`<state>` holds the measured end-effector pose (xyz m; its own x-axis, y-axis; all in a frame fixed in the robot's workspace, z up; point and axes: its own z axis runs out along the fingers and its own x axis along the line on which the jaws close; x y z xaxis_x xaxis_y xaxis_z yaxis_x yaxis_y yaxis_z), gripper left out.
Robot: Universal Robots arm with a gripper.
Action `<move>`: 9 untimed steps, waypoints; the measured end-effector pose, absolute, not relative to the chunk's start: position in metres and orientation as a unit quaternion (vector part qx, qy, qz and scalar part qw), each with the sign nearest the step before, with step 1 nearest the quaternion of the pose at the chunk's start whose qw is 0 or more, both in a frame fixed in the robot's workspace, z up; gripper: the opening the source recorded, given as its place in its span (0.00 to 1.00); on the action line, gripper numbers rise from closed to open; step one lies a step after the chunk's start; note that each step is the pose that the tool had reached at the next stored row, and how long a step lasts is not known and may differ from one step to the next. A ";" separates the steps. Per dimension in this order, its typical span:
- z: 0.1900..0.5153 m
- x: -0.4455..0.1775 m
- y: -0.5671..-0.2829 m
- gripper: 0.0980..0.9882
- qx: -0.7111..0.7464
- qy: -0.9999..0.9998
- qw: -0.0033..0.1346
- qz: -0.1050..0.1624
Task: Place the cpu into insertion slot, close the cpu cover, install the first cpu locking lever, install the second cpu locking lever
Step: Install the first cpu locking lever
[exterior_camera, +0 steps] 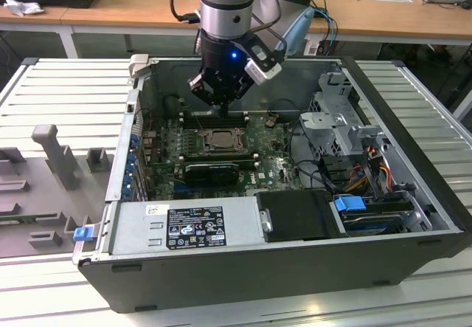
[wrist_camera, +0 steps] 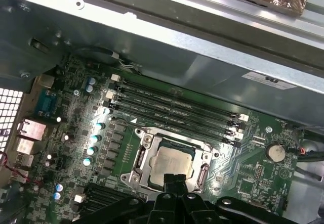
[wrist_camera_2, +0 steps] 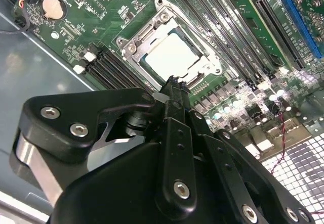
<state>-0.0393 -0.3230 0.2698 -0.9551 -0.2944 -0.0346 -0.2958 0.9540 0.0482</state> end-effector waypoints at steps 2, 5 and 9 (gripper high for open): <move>0.270 -0.039 -0.323 0.01 -0.153 0.988 0.013 0.027; 0.270 -0.039 -0.323 0.01 -0.162 0.986 0.013 0.027; 0.270 -0.039 -0.323 0.01 -0.174 0.984 0.013 0.027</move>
<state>-0.0393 -0.3230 0.2698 -0.9388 -0.3426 -0.0346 -0.3440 0.9377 0.0482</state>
